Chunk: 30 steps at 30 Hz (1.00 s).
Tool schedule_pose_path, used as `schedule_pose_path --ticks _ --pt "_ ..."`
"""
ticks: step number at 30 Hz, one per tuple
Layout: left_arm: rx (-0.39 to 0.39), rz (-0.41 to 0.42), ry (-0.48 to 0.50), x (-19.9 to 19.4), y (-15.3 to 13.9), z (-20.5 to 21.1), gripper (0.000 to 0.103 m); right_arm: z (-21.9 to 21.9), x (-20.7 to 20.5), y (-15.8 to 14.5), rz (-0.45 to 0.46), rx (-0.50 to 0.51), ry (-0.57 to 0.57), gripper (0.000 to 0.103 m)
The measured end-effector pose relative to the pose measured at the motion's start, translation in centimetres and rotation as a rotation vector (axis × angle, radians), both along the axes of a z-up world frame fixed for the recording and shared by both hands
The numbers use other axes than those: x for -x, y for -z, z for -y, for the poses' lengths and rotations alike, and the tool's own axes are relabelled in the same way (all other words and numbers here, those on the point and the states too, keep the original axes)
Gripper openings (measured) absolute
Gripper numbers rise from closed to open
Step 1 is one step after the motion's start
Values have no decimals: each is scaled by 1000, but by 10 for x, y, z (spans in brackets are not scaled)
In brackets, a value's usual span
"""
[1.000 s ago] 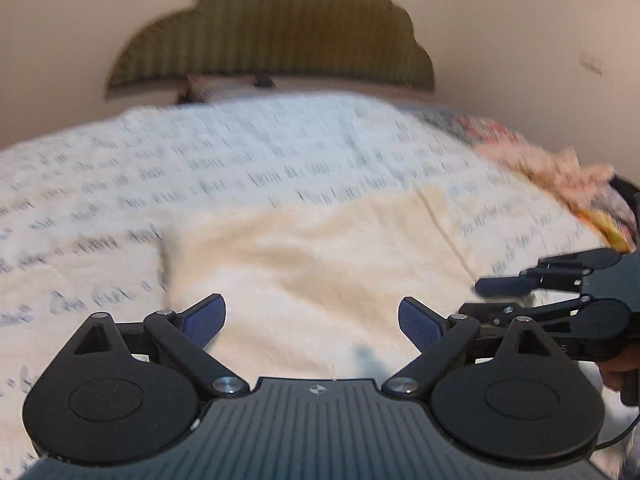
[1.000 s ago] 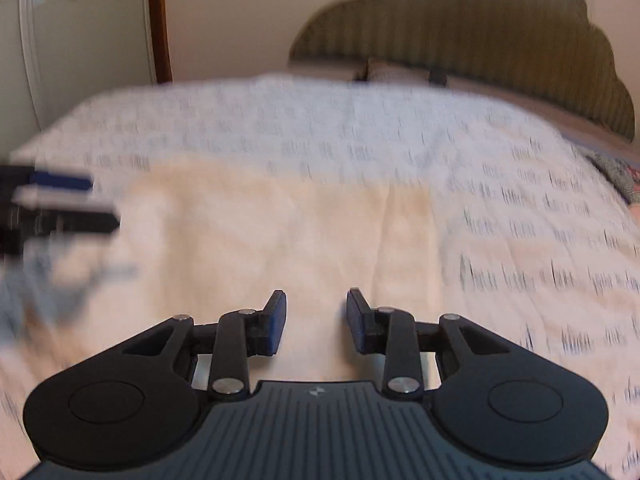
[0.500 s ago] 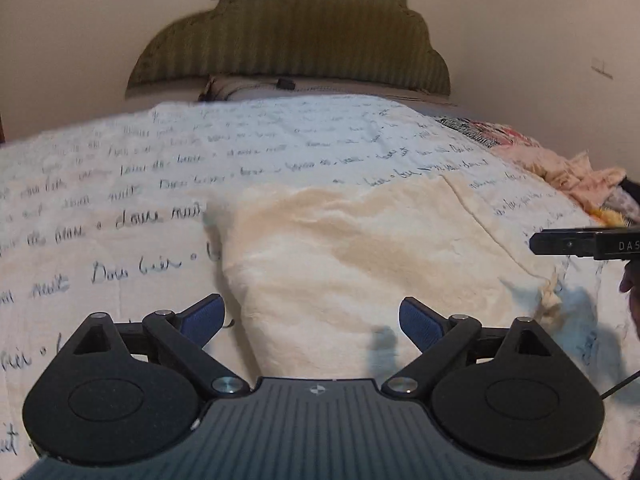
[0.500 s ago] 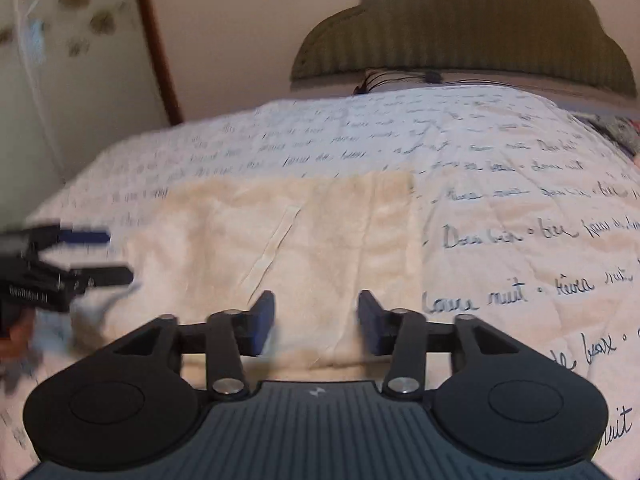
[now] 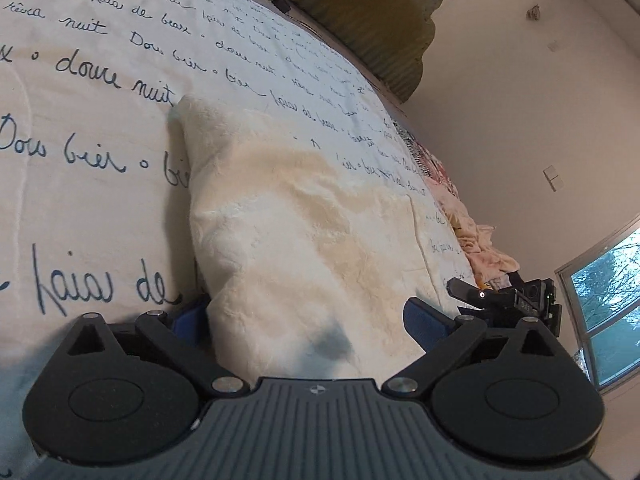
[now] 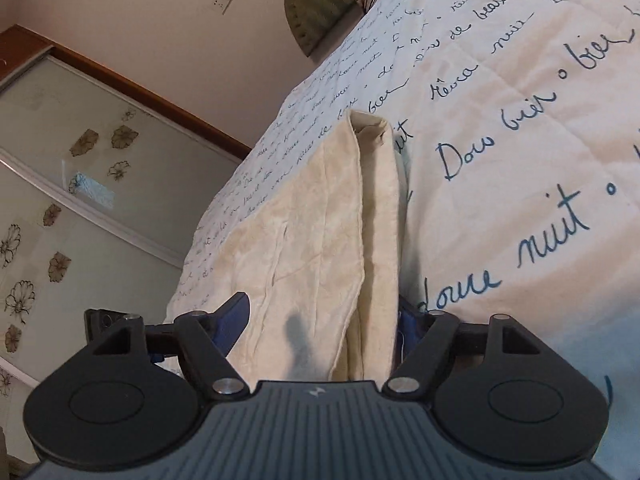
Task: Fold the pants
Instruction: 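Grasp the pants edge with the left gripper while the right gripper grasps beside it, then fold the held pants edge over with both grippers and release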
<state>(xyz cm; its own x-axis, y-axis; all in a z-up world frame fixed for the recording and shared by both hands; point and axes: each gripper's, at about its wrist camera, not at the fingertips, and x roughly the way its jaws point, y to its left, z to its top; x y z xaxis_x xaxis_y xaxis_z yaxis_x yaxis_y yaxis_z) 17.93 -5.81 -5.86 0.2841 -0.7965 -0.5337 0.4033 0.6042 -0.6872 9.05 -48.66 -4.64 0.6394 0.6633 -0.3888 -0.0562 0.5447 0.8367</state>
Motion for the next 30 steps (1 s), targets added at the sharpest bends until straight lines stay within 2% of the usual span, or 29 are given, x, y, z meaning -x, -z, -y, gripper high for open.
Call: schedule_pose_path --ticks 1,2,3,5,6,7,8,10,12,15,18,23,27,30 --pt "-1 20 -9 1 1 5 99 -2 -4 1 -1 -5 7 62" --pt "-9 45 -20 4 0 11 99 -4 -8 2 -7 8 20 47" --pt "-24 69 -28 7 -1 15 99 -7 -12 3 -18 38 39 37" --pt "-72 122 -39 14 -4 23 93 -13 -14 8 -22 51 67 29" --pt "-111 147 -47 18 -5 27 79 -14 -12 8 -18 47 80 28" --pt "-151 166 -49 21 -7 29 56 -16 -8 7 -10 49 91 26" --pt "-180 173 -57 21 -8 29 52 -18 -5 4 -2 54 102 24" --pt "-164 172 -65 22 -10 22 25 -22 0 -2 11 61 126 20" --pt "-126 171 -80 23 -13 16 16 -28 5 -12 41 55 137 19" --pt "-119 222 -99 33 -24 10 13 -38 12 -32 91 71 143 19" --pt "-146 324 -127 47 -43 3 13 -52 15 -55 154 85 131 19" --pt "-177 427 -198 45 -83 -37 13 -89 2 -91 258 127 80 19" --pt "-287 492 -263 30 -103 -67 14 -124 -34 -102 309 125 35 19" --pt "-396 535 -310 11 -108 -79 14 -158 -68 -102 319 184 8 19"
